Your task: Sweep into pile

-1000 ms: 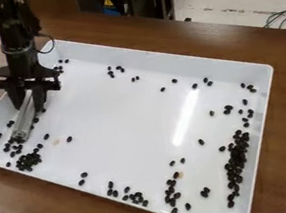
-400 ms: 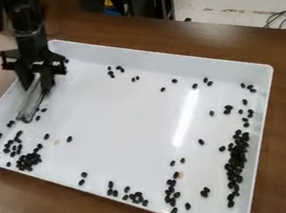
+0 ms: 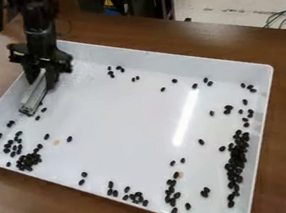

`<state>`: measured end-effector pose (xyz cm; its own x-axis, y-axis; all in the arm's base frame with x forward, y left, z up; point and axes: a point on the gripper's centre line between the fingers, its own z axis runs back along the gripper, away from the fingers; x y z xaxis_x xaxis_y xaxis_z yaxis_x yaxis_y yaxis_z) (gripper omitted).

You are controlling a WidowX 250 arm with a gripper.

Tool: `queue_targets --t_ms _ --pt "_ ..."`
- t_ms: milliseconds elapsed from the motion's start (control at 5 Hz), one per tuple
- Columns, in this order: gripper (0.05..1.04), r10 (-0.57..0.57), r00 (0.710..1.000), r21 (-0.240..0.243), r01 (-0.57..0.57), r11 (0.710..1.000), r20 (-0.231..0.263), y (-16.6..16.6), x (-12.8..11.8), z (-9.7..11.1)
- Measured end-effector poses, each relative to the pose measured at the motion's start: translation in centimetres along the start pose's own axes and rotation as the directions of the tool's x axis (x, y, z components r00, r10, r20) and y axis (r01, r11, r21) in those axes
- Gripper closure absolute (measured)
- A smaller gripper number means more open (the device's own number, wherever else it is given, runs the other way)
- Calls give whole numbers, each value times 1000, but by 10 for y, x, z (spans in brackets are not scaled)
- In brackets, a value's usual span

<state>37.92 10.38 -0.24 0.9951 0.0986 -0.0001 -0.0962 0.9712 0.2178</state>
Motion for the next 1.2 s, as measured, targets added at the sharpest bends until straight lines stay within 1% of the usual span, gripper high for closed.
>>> queue_targets --t_ms 200,400,600,800,1000,1200 --pt "737 -55 998 -5 56 998 42 -28 1 4" --pt "737 -148 987 3 149 989 65 -73 -2 15" --pt "737 -187 979 -7 188 982 76 -97 -6 22" --pt "737 -230 969 -67 237 969 94 -138 -19 35" --pt "737 -310 943 -83 321 943 123 -179 -30 45" --pt "737 -335 935 -101 346 933 114 -203 -41 52"
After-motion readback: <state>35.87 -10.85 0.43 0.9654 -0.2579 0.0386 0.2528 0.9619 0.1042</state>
